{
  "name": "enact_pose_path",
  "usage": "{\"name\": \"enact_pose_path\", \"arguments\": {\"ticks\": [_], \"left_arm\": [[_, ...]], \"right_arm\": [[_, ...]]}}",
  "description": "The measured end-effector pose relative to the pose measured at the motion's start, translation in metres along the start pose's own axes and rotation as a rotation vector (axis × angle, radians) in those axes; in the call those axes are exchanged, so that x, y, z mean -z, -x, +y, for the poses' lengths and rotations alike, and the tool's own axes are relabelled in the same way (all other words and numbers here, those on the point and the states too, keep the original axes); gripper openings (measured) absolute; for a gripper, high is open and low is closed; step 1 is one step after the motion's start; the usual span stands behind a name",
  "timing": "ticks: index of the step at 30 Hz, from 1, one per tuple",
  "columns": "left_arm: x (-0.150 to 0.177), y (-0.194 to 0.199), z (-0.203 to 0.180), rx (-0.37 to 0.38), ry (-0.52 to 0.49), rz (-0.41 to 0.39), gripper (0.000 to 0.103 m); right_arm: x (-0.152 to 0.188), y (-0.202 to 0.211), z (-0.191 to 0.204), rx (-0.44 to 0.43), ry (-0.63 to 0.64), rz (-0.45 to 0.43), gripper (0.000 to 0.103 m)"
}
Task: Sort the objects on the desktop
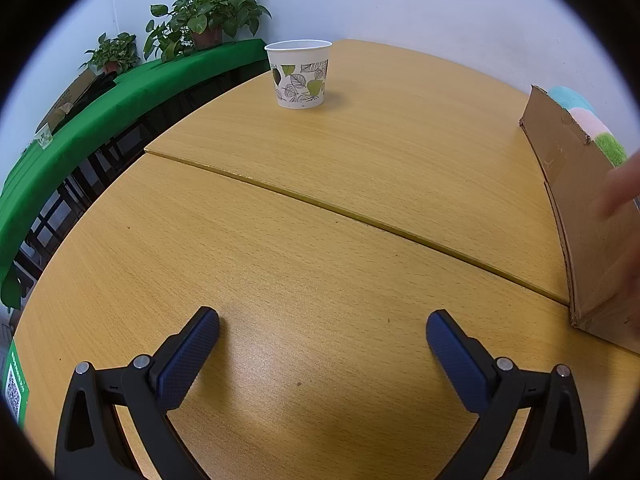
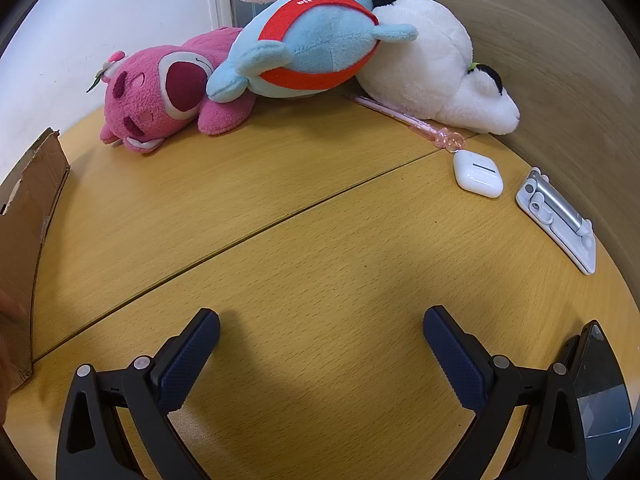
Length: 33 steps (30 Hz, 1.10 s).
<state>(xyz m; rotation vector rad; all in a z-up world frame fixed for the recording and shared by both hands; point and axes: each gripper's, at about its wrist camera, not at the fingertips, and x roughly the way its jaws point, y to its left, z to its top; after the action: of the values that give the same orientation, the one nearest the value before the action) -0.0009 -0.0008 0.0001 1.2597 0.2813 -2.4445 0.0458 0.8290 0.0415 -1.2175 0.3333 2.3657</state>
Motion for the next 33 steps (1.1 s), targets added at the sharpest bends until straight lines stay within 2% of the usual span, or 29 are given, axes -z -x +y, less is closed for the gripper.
{"name": "enact_pose_path", "arguments": {"ticks": [33], "left_arm": [[0.0012, 0.0003, 0.0001, 0.0, 0.0, 0.0, 0.103]], "right_arm": [[-0.0004, -0.0017, 0.0003, -0.034, 0.046, 0.0, 0.103]]}}
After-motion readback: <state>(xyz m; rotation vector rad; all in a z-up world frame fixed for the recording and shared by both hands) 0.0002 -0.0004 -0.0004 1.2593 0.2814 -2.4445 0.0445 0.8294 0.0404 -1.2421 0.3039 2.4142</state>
